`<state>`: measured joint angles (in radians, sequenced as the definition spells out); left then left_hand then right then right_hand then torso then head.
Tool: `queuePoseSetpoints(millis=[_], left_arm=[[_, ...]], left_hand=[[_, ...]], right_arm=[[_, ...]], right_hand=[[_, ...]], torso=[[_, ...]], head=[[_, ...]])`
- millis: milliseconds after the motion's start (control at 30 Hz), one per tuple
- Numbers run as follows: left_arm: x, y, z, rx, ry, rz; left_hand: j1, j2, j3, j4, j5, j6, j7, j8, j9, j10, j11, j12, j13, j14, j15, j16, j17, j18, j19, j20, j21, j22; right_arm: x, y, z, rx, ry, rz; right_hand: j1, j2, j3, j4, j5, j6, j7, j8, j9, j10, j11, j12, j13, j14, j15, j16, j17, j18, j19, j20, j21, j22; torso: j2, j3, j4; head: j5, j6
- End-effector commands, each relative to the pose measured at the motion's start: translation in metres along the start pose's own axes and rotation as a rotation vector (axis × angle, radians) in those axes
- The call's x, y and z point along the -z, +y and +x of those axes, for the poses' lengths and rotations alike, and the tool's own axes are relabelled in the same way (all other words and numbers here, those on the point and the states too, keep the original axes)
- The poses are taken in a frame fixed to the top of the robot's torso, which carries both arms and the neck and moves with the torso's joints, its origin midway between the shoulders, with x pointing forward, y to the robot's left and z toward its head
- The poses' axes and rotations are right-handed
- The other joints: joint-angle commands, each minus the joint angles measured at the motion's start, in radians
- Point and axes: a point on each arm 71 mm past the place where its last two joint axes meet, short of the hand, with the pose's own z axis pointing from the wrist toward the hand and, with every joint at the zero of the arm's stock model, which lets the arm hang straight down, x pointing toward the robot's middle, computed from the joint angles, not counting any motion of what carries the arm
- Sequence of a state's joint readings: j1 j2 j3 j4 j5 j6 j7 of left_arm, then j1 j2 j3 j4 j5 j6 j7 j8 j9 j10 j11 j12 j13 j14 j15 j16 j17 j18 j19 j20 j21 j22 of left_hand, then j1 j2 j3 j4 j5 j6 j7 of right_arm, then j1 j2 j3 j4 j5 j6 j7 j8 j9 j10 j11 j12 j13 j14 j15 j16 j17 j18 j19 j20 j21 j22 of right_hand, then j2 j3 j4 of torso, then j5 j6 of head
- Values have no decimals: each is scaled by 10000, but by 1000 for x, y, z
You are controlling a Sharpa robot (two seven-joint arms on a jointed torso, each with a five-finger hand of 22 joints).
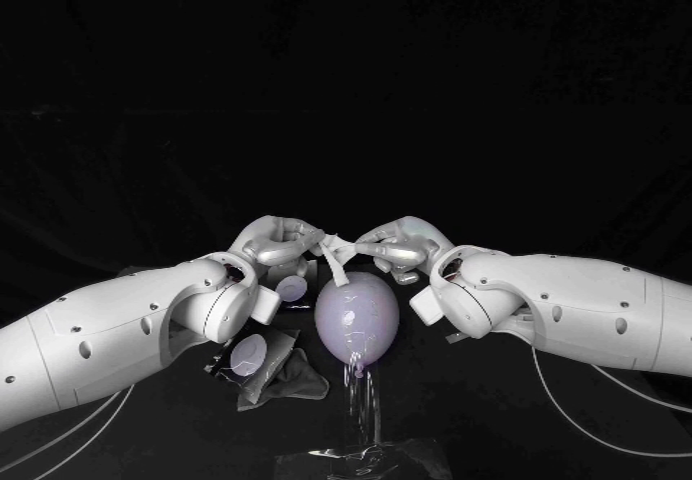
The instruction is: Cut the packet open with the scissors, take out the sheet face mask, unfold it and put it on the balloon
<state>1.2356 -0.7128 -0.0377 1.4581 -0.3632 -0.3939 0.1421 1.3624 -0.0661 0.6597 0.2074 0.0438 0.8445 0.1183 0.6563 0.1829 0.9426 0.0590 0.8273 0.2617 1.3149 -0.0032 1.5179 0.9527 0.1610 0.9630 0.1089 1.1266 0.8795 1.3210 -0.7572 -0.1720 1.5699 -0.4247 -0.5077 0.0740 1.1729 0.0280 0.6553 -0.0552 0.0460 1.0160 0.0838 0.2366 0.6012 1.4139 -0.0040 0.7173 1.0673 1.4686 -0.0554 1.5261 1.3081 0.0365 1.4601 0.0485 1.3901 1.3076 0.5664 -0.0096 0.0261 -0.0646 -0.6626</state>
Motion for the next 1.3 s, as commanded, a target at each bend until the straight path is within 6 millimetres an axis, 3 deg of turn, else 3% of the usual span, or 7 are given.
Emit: queuePoseSetpoints(millis=[33, 167, 533, 733, 1300], left_arm=[[0, -1, -3, 8, -96, -9], [-1, 0, -7, -51, -272, 115], [-2, 2, -15, 180, -660, 74], [-3, 6, -19, 1114, -1081, -315], [-11, -4, -29, 1837, -1231, -219]], left_hand=[[155, -179, 77, -250, 44, 59, -11, 108, 29, 72, -55, -64, 19, 69, 5, 46, 39, 17, 104, -17, 67, 43], [378, -508, 110, -817, 45, 177, -14, 233, 83, 153, -106, -70, 22, 50, -37, 38, 5, 25, 70, -51, 83, 28], [307, -480, 77, -921, 43, 231, -23, 286, 108, 287, -115, -87, 5, 54, -46, 48, 29, 22, 41, -64, 100, 37], [146, -468, -33, -1078, 46, 284, -123, 331, 130, 946, -250, 313, 118, 45, -154, 64, 16, 52, -119, -86, 39, -64], [71, -459, -55, -1157, 47, 309, -161, 336, 131, 1085, -295, 506, 173, 47, -197, 71, 38, 50, -145, -100, 46, -52]], right_arm=[[2, 1, -2, 125, -66, -232], [3, 0, -6, 155, -176, -281], [3, 4, -17, 257, -434, -483], [1, 6, -22, 301, -561, -576], [-1, 19, -31, 381, -680, -909]], right_hand=[[17, 55, -4, -49, 27, 153, -76, 569, 720, 62, 10, 14, 7, 846, -70, 33, 2076, 41, 181, 11, 51, 2096], [17, 55, -4, -49, 27, 153, -76, 569, 720, 62, 10, 14, 7, 846, -70, 33, 2076, 41, 181, 11, 51, 2096], [23, 52, 17, -76, 27, 138, -79, 583, 737, 62, 6, 8, 2, 846, -74, 32, 2074, 37, 191, 7, 69, 2101], [26, 50, 27, -89, 27, 130, -78, 589, 744, 58, 6, -13, -10, 846, -76, 29, 2070, 36, 194, 5, 74, 2102], [29, 50, 43, -105, 27, 117, -77, 596, 754, 59, 5, -2, -4, 844, -77, 23, 2063, 38, 190, 3, 67, 2100]], torso=[[-4, 0, -2], [-4, 0, -4], [2, -6, 8], [1, -4, 5], [-12, 0, 2]], head=[[-10, 11], [-7, 23], [-21, 48], [-20, 67], [3, 63]])
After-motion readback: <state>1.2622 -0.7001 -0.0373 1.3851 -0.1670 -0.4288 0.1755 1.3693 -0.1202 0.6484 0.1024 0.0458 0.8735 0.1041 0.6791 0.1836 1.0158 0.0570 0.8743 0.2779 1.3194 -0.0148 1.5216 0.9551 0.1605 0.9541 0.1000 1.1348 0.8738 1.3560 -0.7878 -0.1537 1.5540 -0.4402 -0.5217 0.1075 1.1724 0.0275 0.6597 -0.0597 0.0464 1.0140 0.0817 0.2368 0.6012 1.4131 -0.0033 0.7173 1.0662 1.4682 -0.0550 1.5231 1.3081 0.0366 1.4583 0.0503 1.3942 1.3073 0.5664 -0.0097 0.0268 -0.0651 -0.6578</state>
